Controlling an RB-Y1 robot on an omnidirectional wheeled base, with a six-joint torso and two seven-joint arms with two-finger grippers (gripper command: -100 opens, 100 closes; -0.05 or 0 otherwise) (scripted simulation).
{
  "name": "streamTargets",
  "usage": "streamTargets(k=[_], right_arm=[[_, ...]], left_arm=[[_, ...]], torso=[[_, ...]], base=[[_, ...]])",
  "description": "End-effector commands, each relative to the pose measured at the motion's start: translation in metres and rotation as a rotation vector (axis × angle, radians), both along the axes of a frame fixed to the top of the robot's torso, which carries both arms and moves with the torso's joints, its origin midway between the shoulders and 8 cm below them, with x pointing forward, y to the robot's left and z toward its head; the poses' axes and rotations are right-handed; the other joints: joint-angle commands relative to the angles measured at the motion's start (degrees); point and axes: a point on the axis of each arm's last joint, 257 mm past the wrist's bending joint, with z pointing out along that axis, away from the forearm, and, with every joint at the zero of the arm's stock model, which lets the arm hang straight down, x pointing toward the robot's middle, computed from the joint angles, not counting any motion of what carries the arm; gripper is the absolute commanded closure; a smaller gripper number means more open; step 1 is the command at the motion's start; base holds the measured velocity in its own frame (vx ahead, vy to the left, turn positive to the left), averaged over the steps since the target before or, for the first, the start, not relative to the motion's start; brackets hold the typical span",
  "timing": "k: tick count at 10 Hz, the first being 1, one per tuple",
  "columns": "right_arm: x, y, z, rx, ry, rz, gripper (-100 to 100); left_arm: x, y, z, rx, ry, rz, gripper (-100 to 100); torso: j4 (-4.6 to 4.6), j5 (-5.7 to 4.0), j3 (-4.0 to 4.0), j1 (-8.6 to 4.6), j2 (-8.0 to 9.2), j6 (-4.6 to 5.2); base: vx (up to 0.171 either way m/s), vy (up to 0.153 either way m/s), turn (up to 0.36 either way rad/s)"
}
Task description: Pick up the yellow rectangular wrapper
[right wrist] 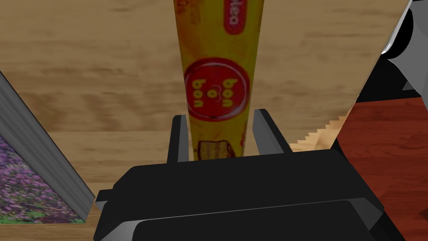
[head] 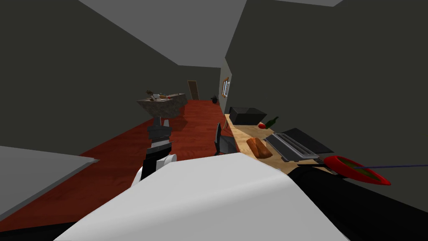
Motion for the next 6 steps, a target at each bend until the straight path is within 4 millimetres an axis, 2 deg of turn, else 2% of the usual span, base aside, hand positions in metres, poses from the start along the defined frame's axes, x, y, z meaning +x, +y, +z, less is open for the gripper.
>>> streamTargets(k=[1, 2, 3, 5, 6], right_arm=[[0.000, 0.000, 0.000, 0.000, 0.000, 0.000, 100], [0.000, 0.000, 0.000, 0.000, 0.000, 0.000, 0], [0.000, -0.007, 0.011, 0.000, -0.001, 0.009, 100], [-0.001, -0.009, 0.013, -0.002, 0.001, 0.011, 100], [-0.001, -0.009, 0.014, -0.001, 0.000, 0.011, 0]], left_arm=[[0.000, 0.000, 0.000, 0.000, 0.000, 0.000, 0], [0.000, 0.000, 0.000, 0.000, 0.000, 0.000, 0], [0.000, 0.000, 0.000, 0.000, 0.000, 0.000, 0], [0.000, 0.000, 0.000, 0.000, 0.000, 0.000, 0], [0.000, 0.000, 0.000, 0.000, 0.000, 0.000, 0]], torso=[[0.00, 0.00, 0.00, 0.00, 0.00, 0.00], [0.00, 0.00, 0.00, -0.01, 0.00, 0.00], [0.00, 0.00, 0.00, -0.01, 0.00, 0.00], [-0.04, 0.07, -0.05, 0.20, -0.07, 0.04], [-0.02, 0.04, -0.03, 0.13, -0.05, 0.02]], base=[[0.000, 0.000, 0.000], [0.000, 0.000, 0.000], [0.018, 0.028, -0.072], [0.015, 0.036, -0.048], [0.000, 0.000, 0.000]])
